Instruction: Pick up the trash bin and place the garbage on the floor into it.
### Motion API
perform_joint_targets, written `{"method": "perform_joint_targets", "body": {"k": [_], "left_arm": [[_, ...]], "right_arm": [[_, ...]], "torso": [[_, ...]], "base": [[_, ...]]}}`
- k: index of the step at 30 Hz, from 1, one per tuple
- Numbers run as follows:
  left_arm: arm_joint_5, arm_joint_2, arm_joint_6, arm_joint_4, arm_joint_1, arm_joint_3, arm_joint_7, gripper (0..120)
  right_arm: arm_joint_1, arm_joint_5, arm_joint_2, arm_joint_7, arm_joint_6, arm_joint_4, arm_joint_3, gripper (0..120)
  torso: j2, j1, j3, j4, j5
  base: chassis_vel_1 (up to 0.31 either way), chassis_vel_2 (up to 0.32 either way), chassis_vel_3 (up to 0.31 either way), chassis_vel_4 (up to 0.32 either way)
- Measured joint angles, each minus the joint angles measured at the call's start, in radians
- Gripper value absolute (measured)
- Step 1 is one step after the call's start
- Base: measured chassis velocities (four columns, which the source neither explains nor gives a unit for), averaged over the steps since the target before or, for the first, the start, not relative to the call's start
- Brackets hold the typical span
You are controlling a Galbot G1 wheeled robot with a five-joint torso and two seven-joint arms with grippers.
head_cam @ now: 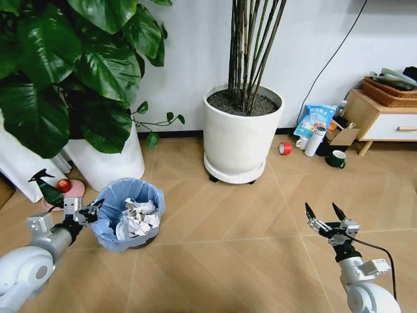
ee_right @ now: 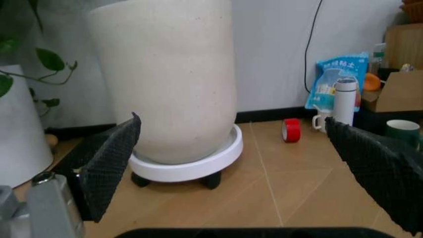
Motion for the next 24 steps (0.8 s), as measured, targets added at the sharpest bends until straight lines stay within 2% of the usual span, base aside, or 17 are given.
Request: {"method": "perform_joint_targets", "body": {"k": [24], "left_arm": [[-0.008,0.007,0.0,0.013,-0.009,0.003,-0.002,0]], "right_arm": [[0.0,0.005,-0.003,-0.009,0.006,-0.002,-0.004,100]], "torso": [[0.0,0.0,0.0,-0.0001,0.0001]], "base": [[0.184,-0.119,-0.181,0.124]]}}
